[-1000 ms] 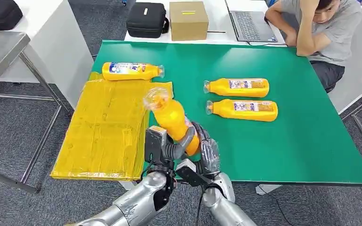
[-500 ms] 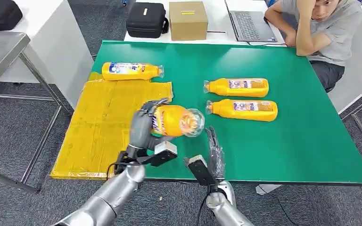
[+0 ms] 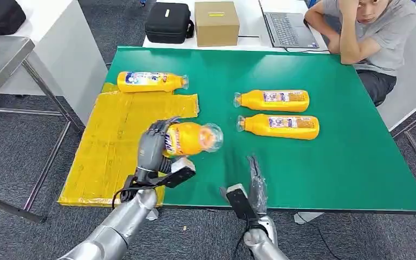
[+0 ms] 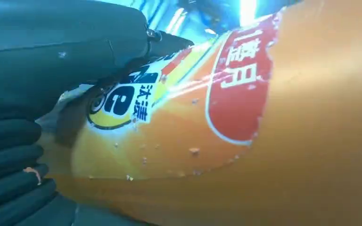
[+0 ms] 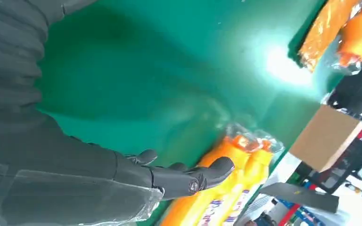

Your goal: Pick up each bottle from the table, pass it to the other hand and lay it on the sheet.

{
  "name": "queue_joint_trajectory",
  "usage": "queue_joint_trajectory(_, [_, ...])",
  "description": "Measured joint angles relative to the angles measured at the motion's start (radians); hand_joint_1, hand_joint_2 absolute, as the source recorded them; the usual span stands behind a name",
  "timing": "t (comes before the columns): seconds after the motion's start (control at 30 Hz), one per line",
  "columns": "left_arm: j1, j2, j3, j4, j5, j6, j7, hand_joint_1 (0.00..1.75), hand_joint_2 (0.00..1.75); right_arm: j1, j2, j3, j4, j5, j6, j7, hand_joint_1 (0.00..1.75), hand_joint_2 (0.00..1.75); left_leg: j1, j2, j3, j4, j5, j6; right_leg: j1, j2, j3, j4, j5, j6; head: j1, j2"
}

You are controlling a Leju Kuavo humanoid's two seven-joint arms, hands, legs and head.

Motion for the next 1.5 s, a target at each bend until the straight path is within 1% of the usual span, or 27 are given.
queue_joint_trajectory(0.07, [-0.004,0.015,-0.001,0.004,-0.192,0.0,0.144,1.75,1.75,0.01,0.0,-0.017,-0.005,0.002,0.0,0.0,0.0,1.75,0.0,0.001,0.0,0.0,0.0,0.0,0.0,0.0,0.0,0.0,0.0,0.0,0.0,0.0])
queue_joint_trajectory(0.13, [-0.012,0.028,-0.002,0.01,-0.277,0.001,0.231,1.75,1.75,0.019,-0.001,-0.029,-0.01,0.001,0.0,0.0,0.0,1.75,0.0,0.001,0.0,0.0,0.0,0.0,0.0,0.0,-0.001,0.0,0.0,0.0,0.0,0.0])
queue_joint_trajectory(0.23, [-0.054,0.06,-0.025,0.068,-0.447,-0.002,0.415,1.75,1.75,0.028,-0.001,-0.042,-0.016,-0.002,0.0,0.0,0.0,1.75,0.0,0.0,0.0,0.0,0.001,-0.001,0.0,0.0,-0.001,0.001,0.0,0.0,0.0,0.0])
queue_joint_trajectory(0.3, [-0.077,0.08,-0.047,0.108,-0.502,-0.016,0.492,1.75,1.75,0.031,-0.001,-0.046,-0.019,-0.007,0.0,0.0,0.0,1.75,0.0,0.001,0.0,0.0,0.001,-0.001,0.0,0.0,-0.001,0.002,0.0,0.0,0.0,0.0])
queue_joint_trajectory(0.43, [-0.106,0.112,-0.102,0.171,-0.518,-0.05,0.594,1.75,1.75,0.031,-0.001,-0.052,-0.019,-0.018,0.0,0.0,0.0,1.75,0.0,0.0,0.0,0.0,0.001,-0.002,0.0,0.0,-0.001,0.002,0.0,0.0,0.0,0.0])
queue_joint_trajectory(0.5, [-0.117,0.128,-0.154,0.201,-0.522,-0.074,0.653,1.75,1.75,0.031,-0.001,-0.054,-0.019,-0.022,0.0,0.0,0.0,1.75,0.0,0.0,0.0,0.0,0.001,-0.002,0.0,0.0,-0.001,0.002,0.0,0.0,0.0,0.0])
queue_joint_trajectory(0.67, [-0.133,0.151,-0.225,0.242,-0.523,-0.106,0.691,1.75,1.75,0.031,-0.001,-0.055,-0.019,-0.024,0.0,0.0,0.0,1.75,0.0,0.0,0.0,0.0,0.001,-0.002,0.0,0.0,-0.001,0.002,0.0,0.0,0.0,0.0])
queue_joint_trajectory(1.03, [-0.176,0.169,-0.304,0.298,-0.523,-0.313,0.761,1.75,1.75,0.034,-0.004,-0.056,-0.019,-0.053,0.0,0.0,0.0,1.75,0.0,0.0,0.0,0.0,0.001,-0.002,0.0,0.0,-0.001,0.002,0.0,0.0,0.0,0.0])
queue_joint_trajectory(1.27, [-0.179,0.177,-0.322,0.306,-0.523,-0.348,0.795,1.75,1.75,0.039,-0.006,-0.056,-0.019,-0.053,0.0,0.0,0.0,1.75,0.0,0.0,0.001,0.0,0.001,-0.002,0.0,0.0,0.0,0.002,0.0,-0.001,0.0,0.0])
queue_joint_trajectory(1.5, [-0.179,0.182,-0.324,0.307,-0.523,-0.344,0.789,1.75,1.75,0.039,-0.006,-0.066,-0.019,-0.035,0.0,0.0,0.0,1.75,0.0,0.001,0.002,0.0,0.001,-0.002,0.0,0.001,-0.001,0.003,0.0,-0.001,0.0,0.0])
